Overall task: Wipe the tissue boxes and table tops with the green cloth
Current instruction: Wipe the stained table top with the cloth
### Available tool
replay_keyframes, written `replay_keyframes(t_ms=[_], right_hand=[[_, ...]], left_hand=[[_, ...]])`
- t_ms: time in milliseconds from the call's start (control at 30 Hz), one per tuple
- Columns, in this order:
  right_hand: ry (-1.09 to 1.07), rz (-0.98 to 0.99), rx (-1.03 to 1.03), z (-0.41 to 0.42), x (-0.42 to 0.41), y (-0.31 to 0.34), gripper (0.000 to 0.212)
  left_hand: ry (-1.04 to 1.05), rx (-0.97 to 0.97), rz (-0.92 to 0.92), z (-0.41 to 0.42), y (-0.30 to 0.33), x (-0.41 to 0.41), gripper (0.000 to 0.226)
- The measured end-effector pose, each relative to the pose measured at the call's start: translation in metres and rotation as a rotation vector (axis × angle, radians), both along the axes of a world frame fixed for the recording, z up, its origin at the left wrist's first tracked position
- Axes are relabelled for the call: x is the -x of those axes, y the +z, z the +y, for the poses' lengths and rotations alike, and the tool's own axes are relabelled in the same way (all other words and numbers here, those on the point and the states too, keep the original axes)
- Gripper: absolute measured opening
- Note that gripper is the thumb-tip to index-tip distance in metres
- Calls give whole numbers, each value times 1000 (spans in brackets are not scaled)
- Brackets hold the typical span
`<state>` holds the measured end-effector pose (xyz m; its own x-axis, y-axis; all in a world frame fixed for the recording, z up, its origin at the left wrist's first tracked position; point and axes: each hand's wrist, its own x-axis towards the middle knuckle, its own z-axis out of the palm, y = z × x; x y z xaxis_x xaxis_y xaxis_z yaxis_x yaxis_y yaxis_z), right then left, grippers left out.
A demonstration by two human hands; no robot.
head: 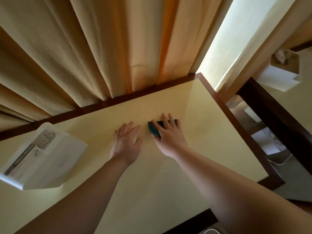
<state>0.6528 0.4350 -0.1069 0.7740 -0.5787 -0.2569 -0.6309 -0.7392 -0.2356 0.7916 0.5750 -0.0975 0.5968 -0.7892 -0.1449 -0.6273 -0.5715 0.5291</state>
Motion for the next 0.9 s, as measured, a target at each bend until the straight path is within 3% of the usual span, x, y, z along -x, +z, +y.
replay_keyframes(t_ms=[133,333,533,667,800,900], right_hand=[[150,-50,-1,39,50,-5,61],[8,4,5,12,141,-4,65],[-136,85,28,-55,95,1,67],[33,47,-17,-32,61,0,69],[189,-4,-18,-12,96,-4,66],[177,5,-7,-20,140,-8,66]], left_hand=[[28,-77,-23,-10,-6,6,49],[48,-120,-89,-19,-4,18,51],[197,-165,-109,-38,-1,30,53],[187,-189,-114,-45,0,32,54],[155,-190,-106,-52,3,28,57],[164,-178,-93,-59,5,26,57]])
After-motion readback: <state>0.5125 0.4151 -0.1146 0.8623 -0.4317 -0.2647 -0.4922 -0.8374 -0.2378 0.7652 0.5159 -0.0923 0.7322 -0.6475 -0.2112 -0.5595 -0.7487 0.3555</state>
